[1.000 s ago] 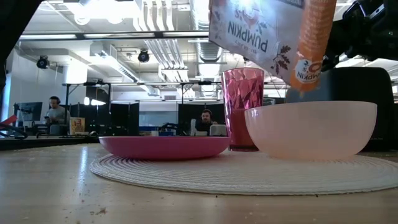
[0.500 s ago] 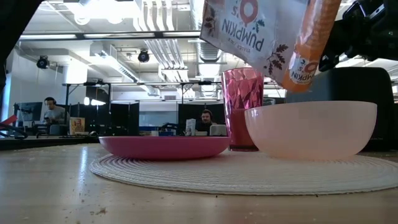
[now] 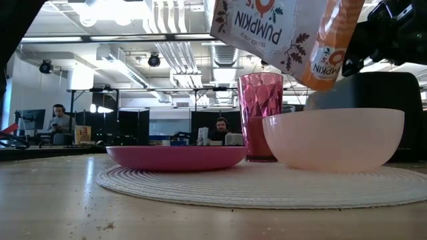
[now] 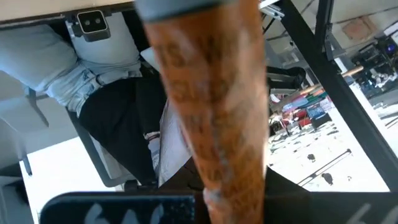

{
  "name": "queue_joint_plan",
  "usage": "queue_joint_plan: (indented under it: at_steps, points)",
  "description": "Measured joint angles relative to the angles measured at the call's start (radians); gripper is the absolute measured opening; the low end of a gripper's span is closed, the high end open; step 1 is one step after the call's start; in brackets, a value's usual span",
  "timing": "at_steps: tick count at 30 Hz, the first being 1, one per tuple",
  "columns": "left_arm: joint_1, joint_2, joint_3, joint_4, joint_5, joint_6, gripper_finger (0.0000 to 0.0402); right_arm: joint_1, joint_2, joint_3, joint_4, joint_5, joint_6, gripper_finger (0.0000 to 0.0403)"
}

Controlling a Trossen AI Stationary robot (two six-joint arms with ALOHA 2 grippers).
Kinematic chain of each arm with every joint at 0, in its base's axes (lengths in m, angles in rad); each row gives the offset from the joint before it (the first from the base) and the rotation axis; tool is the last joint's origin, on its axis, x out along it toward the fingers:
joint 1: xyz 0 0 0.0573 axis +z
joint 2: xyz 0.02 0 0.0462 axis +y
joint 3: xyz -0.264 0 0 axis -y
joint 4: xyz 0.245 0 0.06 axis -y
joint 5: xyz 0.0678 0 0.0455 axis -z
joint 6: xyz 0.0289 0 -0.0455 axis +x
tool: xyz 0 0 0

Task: Arrange a breakfast setting
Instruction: Pour the cereal into the orange bowl

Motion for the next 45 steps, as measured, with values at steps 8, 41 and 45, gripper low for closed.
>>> queue_joint_plan:
  at_steps: [8, 41, 45]
  points:
    - [0.000, 0.000, 0.000, 0.000, -0.001, -0.027, 0.0015, 0.000, 0.000, 0.000, 0.000, 0.000, -0.001, 0.0086]
    - [0.000, 0.001, -0.001, 0.011, -0.023, -0.048, 0.0015, 0.000, 0.000, 0.000, 0.000, 0.000, 0.000, 0.0086]
    - [0.000, 0.001, -0.001, 0.011, -0.023, -0.048, 0.0015, 0.000, 0.000, 0.000, 0.000, 0.000, -0.001, 0.0086]
